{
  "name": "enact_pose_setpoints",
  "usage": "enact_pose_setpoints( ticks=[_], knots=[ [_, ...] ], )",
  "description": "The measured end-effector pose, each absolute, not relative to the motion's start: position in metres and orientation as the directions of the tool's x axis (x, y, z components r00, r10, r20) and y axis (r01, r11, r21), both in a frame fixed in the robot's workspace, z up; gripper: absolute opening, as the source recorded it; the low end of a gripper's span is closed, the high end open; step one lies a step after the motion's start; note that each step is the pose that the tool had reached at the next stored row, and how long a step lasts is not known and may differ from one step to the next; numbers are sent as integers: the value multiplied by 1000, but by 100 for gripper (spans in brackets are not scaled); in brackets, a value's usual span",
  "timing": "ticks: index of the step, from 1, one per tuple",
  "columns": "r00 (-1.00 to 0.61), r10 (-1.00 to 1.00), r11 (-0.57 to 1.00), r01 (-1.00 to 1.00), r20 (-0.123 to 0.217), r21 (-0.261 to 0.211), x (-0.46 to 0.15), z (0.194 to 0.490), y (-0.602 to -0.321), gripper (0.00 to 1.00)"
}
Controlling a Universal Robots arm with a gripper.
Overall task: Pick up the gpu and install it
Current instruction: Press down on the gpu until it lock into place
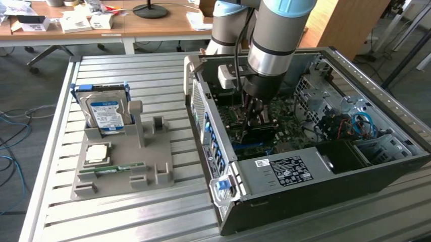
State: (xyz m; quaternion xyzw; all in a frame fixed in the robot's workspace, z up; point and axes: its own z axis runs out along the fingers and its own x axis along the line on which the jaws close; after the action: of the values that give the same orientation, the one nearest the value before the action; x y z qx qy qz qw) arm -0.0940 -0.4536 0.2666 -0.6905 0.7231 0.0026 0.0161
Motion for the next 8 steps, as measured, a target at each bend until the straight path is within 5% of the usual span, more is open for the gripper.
enact_pose_setpoints(
  ticks=[8],
  knots=[
    [-46,-999,46,-999,-27,-18,-94,266,-454,11]
  ],
)
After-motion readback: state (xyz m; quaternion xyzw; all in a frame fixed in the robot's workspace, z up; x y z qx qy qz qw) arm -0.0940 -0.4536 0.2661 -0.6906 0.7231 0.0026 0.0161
